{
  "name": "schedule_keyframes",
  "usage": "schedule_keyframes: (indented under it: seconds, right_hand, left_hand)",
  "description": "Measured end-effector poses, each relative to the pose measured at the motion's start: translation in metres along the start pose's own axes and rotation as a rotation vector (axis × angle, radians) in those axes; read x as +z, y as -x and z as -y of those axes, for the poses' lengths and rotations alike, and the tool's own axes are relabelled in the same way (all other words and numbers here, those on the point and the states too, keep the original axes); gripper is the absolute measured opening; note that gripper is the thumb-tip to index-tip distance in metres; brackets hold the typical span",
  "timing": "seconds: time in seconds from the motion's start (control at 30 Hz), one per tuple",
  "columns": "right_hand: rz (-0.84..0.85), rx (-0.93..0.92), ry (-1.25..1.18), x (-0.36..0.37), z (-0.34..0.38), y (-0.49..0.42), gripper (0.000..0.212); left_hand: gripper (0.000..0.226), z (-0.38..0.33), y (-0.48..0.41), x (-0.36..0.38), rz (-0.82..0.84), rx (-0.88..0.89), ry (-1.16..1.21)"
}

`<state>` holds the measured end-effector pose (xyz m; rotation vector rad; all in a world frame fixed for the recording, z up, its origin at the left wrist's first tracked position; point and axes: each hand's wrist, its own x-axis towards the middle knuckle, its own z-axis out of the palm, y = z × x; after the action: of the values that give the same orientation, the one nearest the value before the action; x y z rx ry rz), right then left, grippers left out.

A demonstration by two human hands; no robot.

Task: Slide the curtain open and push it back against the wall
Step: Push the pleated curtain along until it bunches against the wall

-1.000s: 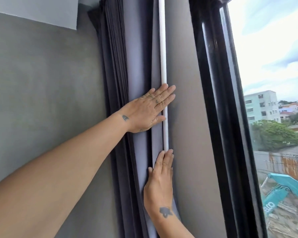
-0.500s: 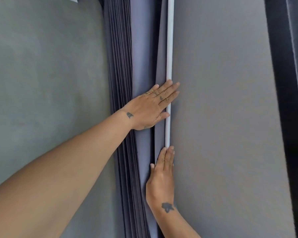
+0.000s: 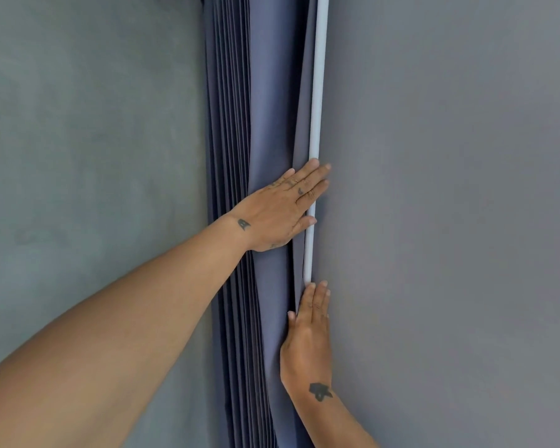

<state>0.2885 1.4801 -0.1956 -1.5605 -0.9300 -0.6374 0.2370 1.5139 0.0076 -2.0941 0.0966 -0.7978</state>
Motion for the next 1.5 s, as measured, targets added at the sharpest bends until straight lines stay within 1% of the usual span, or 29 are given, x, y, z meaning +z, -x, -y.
schedule_keyframes:
  seconds: [0.17,0.27,0.33,0.37,0.43,0.5,0.57,0.6,0.67,0.73,0.8,0.9,1.0,1.07,1.13,1.2,1.27,1.33,1.37,1.43,1.47,1.5]
  right_hand:
    - [-0.008,0.006,-0.021,0.009,-0.001,-0.005,0.056]
    - [-0.038,-0.016,-0.035,0.012,-0.004,-0.006,0.056]
    - [-0.042,-0.017,-0.056,0.012,-0.009,-0.005,0.053]
    - [-0.041,-0.017,-0.055,0.011,-0.012,-0.004,0.050]
    - [-0.038,-0.017,-0.040,0.011,-0.018,-0.001,0.051]
    - [-0.070,-0.037,-0.013,0.010,-0.016,0.000,0.048]
    - [-0.134,-0.064,0.008,0.006,-0.011,-0.004,0.065]
    - [-0.164,-0.075,0.020,0.005,-0.008,-0.006,0.067]
    - [-0.198,-0.093,0.067,0.005,-0.008,-0.008,0.058]
    - [-0.212,-0.106,0.079,0.004,-0.010,-0.008,0.050]
    - [-0.219,-0.116,0.108,-0.001,-0.013,-0.009,0.050]
    - [-0.192,-0.150,0.125,-0.003,-0.018,-0.014,0.063]
    - [-0.222,-0.159,0.069,-0.003,-0.021,-0.018,0.075]
    - [-0.201,-0.153,0.033,-0.006,-0.020,-0.020,0.077]
    - [-0.210,-0.183,0.001,-0.009,-0.021,-0.023,0.077]
    - [-0.229,-0.220,-0.033,-0.010,-0.019,-0.022,0.067]
    - [-0.260,-0.261,-0.017,-0.008,-0.020,-0.022,0.051]
    - [-0.261,-0.291,-0.002,-0.003,-0.020,-0.023,0.042]
    - [-0.226,-0.284,-0.026,0.000,-0.020,-0.022,0.044]
    - [-0.176,-0.245,-0.077,0.002,-0.019,-0.021,0.063]
    - [-0.198,-0.252,-0.081,0.003,-0.019,-0.022,0.065]
    - [-0.225,-0.274,-0.069,0.005,-0.019,-0.022,0.061]
  left_hand:
    - [0.055,0.003,0.000,0.005,-0.011,-0.008,-0.031]
    - [0.055,0.003,-0.004,0.004,-0.029,0.014,-0.109]
    - [0.055,0.006,-0.008,0.000,-0.054,0.050,-0.194]
    - [0.056,0.008,-0.010,-0.004,-0.056,0.074,-0.229]
    - [0.061,0.013,-0.015,-0.012,-0.045,0.116,-0.267]
    - [0.068,0.017,-0.021,-0.021,-0.040,0.130,-0.288]
    - [0.078,0.021,-0.030,-0.035,-0.080,0.079,-0.296]
    - [0.083,0.025,-0.036,-0.043,-0.106,0.035,-0.292]
    - [0.089,0.035,-0.047,-0.060,-0.132,-0.040,-0.278]
    - [0.089,0.046,-0.056,-0.072,-0.118,-0.053,-0.271]
    - [0.085,0.050,-0.062,-0.074,-0.093,-0.035,-0.251]
    - [0.081,0.050,-0.064,-0.069,-0.081,-0.018,-0.191]
    - [0.079,0.052,-0.064,-0.063,-0.095,0.001,-0.115]
    - [0.078,0.054,-0.065,-0.059,-0.115,0.007,-0.066]
    - [0.076,0.055,-0.066,-0.056,-0.131,0.013,-0.028]
    - [0.074,0.056,-0.066,-0.054,-0.140,0.015,-0.002]
    - [0.072,0.058,-0.066,-0.051,-0.140,0.011,0.014]
    - [0.071,0.060,-0.065,-0.049,-0.141,0.006,0.021]
    - [0.071,0.061,-0.064,-0.047,-0.143,0.003,0.024]
    - [0.071,0.063,-0.063,-0.045,-0.143,-0.004,0.037]
    - [0.070,0.064,-0.062,-0.044,-0.143,-0.008,0.044]
    - [0.070,0.066,-0.062,-0.043,-0.143,-0.012,0.049]
